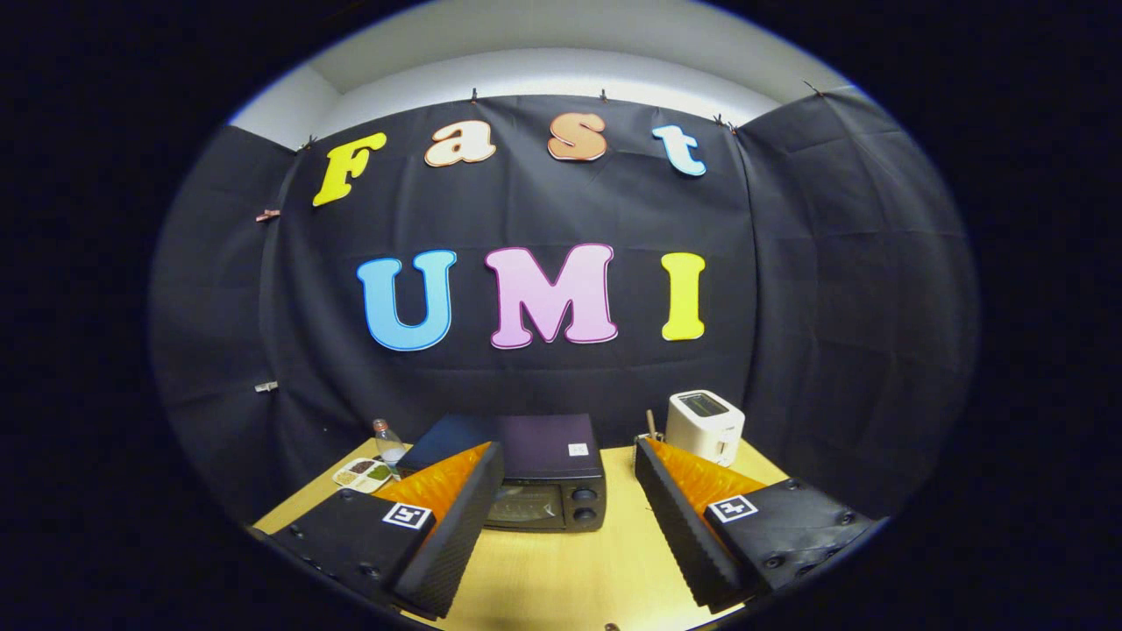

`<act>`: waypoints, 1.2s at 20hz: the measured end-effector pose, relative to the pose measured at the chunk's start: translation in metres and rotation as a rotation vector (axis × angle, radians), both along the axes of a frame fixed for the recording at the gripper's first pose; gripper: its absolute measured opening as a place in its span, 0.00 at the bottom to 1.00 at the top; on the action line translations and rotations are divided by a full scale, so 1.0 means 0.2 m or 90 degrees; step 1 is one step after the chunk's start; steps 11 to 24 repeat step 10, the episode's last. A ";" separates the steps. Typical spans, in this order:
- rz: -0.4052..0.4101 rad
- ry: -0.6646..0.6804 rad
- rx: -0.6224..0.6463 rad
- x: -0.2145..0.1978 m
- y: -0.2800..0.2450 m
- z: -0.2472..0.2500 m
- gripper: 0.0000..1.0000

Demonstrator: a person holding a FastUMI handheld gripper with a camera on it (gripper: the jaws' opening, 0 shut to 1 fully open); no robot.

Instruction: Open the toaster oven, put the food inside, and close the toaster oven door.

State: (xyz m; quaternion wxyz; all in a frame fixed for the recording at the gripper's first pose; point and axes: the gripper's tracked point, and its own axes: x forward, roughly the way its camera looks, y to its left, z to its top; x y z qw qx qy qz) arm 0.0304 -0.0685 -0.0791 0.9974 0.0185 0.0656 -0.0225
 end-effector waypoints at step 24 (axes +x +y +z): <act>-0.006 -0.014 0.009 -0.04 -0.10 0.02 0.98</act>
